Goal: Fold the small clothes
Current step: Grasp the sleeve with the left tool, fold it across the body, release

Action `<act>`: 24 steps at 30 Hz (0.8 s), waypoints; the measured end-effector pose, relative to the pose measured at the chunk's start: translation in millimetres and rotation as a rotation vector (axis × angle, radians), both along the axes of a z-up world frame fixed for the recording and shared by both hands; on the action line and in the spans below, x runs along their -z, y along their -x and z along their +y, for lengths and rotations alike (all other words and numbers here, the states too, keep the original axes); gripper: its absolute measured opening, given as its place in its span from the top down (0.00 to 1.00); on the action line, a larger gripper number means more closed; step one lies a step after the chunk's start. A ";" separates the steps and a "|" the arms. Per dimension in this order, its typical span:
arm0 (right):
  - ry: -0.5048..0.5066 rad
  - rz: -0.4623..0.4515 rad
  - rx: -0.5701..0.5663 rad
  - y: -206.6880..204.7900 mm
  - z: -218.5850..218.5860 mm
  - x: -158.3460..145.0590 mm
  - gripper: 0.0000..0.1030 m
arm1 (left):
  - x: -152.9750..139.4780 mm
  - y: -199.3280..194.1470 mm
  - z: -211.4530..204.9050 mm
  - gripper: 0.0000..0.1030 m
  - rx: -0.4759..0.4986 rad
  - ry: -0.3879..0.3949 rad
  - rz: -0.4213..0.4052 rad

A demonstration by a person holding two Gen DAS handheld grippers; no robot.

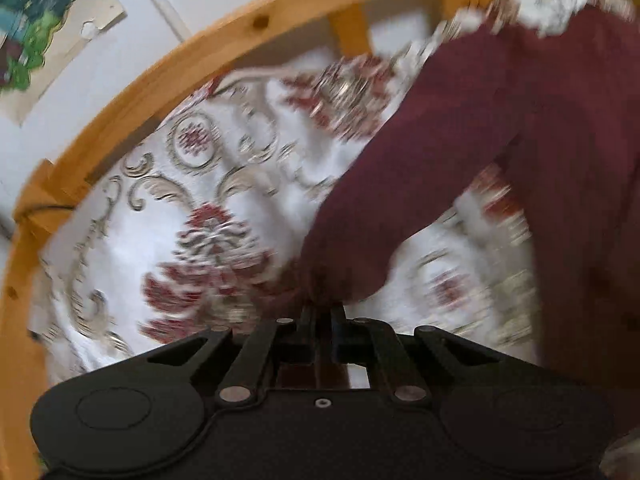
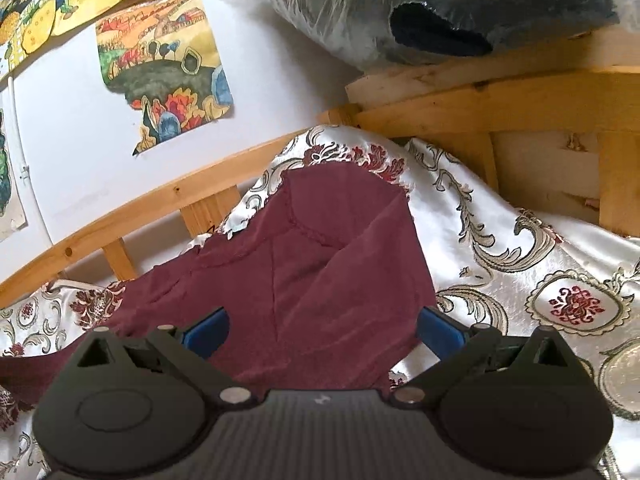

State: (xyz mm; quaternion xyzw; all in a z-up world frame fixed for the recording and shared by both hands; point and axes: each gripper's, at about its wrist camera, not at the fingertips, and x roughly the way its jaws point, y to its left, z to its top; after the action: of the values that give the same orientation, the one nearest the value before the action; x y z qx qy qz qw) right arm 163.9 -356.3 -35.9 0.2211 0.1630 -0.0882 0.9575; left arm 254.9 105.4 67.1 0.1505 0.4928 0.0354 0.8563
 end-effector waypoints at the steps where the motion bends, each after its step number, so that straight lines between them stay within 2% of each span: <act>1: -0.005 -0.001 -0.001 1.2 -0.8 -0.8 0.00 | -5.5 4.3 -6.8 0.94 0.005 0.042 -0.004; 5: -0.016 -0.008 -0.045 4.2 -0.9 -3.9 0.00 | -21.0 20.9 -40.3 0.94 0.038 0.163 -0.019; 9: -0.017 0.022 -0.143 -0.7 4.2 -3.9 0.00 | -28.2 29.9 -78.1 0.94 0.113 0.224 -0.029; 12: -0.033 0.038 -0.161 -1.8 5.7 -2.0 0.00 | -28.9 32.3 -102.8 0.94 0.171 0.258 -0.021; 18: -0.052 0.047 -0.142 0.4 -3.1 0.2 0.00 | -26.9 27.7 -150.5 0.94 0.273 0.313 0.021; 24: -0.123 0.073 -0.084 1.6 -22.2 7.8 0.00 | -1.2 10.8 -181.9 0.94 0.281 0.377 0.077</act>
State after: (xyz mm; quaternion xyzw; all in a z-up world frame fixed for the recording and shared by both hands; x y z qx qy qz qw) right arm 162.3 -378.5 -43.7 0.2689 0.2119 -0.0461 0.9384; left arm 244.1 -76.6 68.3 0.0560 0.4972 -0.1825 0.8464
